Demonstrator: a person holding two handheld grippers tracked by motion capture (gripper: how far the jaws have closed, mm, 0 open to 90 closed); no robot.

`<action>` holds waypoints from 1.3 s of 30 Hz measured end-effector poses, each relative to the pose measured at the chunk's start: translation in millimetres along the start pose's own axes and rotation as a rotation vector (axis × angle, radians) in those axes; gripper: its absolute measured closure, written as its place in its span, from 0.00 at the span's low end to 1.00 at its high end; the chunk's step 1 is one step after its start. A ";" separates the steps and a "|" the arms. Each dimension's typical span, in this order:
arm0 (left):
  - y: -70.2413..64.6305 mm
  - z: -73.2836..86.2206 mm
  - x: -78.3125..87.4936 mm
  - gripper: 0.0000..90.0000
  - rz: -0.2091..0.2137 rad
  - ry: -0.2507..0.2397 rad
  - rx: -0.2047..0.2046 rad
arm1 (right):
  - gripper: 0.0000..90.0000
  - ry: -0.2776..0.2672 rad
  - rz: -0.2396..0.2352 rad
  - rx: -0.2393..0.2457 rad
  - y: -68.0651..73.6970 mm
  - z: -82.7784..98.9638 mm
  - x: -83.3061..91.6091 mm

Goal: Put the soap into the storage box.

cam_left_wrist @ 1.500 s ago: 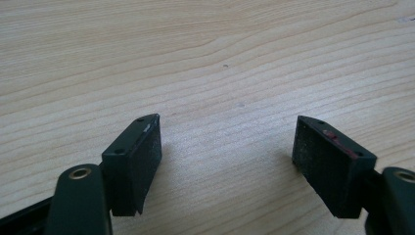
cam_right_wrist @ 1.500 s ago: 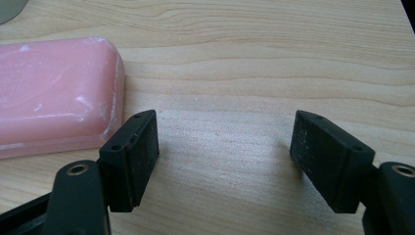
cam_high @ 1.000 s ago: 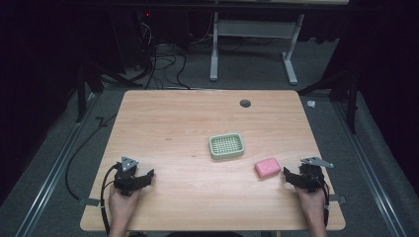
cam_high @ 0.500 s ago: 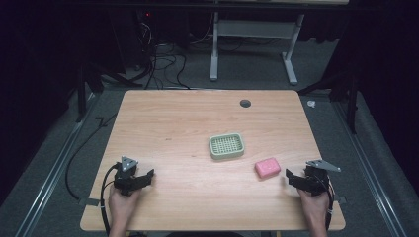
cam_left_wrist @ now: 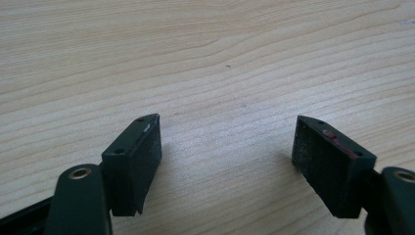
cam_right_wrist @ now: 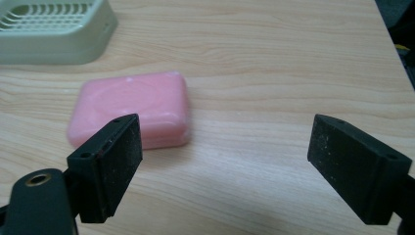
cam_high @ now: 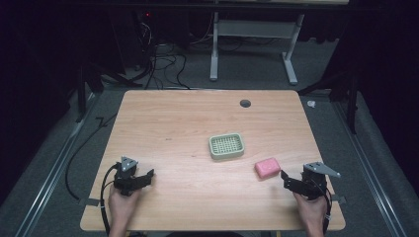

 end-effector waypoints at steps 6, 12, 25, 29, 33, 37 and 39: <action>0.2 0.0 0.1 0.30 0.002 0.001 0.003 | 0.14 0.014 -0.039 0.027 17.9 -5.8 -8.5; 0.4 -0.1 0.0 0.30 0.000 0.000 0.004 | 0.14 0.032 -0.075 0.049 29.9 -8.8 -20.4; 1.6 -0.3 -0.3 0.30 -0.004 -0.002 0.016 | 0.13 0.103 -0.096 0.046 41.5 -7.8 -50.7; 1.6 -0.3 -0.3 0.30 -0.004 -0.002 0.017 | 0.13 0.117 -0.085 0.043 42.4 -6.7 -57.8; 1.5 -0.1 -0.2 0.29 -0.005 0.001 0.012 | 0.13 0.125 -0.073 0.039 41.2 -6.0 -61.5; 1.3 0.0 -0.2 0.29 -0.005 0.001 0.010 | 0.13 0.141 -0.073 0.031 39.5 -2.6 -65.1; 1.2 0.0 -0.2 0.29 -0.006 0.002 0.009 | 0.13 0.147 -0.071 0.026 39.4 -1.7 -66.8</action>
Point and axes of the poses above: each handheld gripper's, and its own axes: x roughly backward along the jaws, z roughly out of its underside, y roughly to its left, the point moved 9 cm from there along -x, roughly forward along the jaws, and after that the axes turned 15 degrees about -z, right-handed, at the moved point
